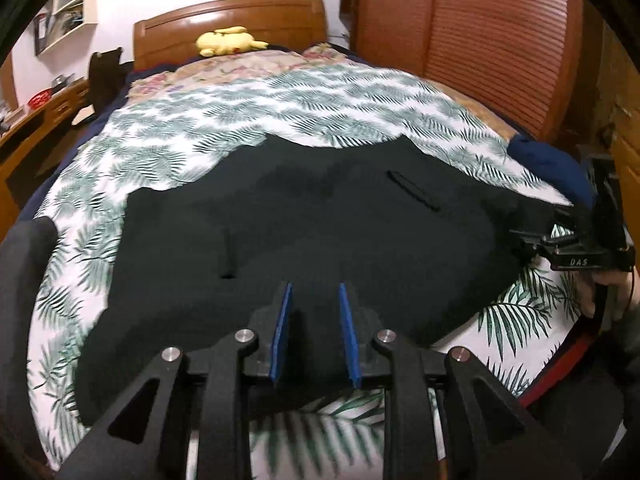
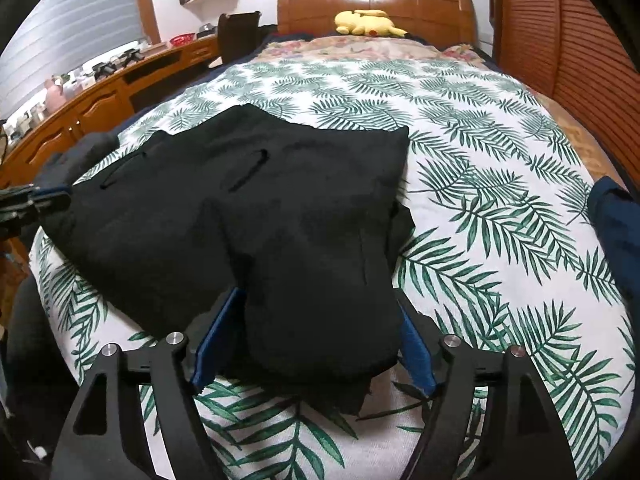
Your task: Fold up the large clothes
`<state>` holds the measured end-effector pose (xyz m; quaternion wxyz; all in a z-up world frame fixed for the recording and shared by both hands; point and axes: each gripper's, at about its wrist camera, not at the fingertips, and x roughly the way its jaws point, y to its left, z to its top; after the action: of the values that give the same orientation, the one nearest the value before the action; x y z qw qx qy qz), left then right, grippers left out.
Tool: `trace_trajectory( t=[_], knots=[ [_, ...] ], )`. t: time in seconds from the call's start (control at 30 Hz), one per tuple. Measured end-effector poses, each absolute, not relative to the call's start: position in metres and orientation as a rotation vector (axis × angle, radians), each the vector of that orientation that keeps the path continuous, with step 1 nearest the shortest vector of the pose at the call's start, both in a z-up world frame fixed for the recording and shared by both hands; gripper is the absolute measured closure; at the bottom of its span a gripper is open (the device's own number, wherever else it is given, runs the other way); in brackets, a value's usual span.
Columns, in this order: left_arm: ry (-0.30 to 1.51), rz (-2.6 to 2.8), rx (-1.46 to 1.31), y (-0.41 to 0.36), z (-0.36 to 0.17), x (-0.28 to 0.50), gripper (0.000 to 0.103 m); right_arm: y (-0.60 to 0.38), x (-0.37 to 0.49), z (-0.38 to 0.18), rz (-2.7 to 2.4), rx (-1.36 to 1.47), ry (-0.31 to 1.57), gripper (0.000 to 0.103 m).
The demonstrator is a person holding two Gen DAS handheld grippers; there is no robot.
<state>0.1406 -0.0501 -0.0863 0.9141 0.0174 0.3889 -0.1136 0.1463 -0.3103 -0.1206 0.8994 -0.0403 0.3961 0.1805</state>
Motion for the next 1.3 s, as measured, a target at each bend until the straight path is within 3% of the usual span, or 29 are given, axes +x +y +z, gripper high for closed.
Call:
trace_trajectory(
  t=[0.77,0.8,0.87,0.9,0.97,1.13,1.3],
  knots=[
    [0.858,-0.251,0.128,-0.093,-0.130,0.150,0.079,-0.315,0.154,-0.138,0.409,-0.002,0.889,0.020],
    [0.856,-0.252,0.127,-0.093,-0.131,0.150,0.079,-0.315,0.155,-0.138,0.418,0.011,0.892,0.023],
    [0.854,-0.254,0.124,-0.091,-0.131,0.149,0.079,-0.314,0.154,-0.137,0.467,0.040,0.895,0.047],
    [0.853,-0.255,0.121,-0.091,-0.130,0.149,0.079,-0.313,0.152,-0.134,0.473,0.041,0.886,0.050],
    [0.852,-0.258,0.113,-0.089,-0.129,0.149,0.079,-0.308,0.148,-0.126,0.479,0.020,0.857,0.068],
    [0.844,-0.265,0.084,-0.082,-0.120,0.145,0.078,-0.302,0.140,-0.101,0.495,0.024,0.767,0.079],
    [0.799,-0.258,0.060,-0.063,-0.100,0.133,0.078,-0.285,0.132,-0.068,0.528,0.045,0.643,0.081]
  ],
)
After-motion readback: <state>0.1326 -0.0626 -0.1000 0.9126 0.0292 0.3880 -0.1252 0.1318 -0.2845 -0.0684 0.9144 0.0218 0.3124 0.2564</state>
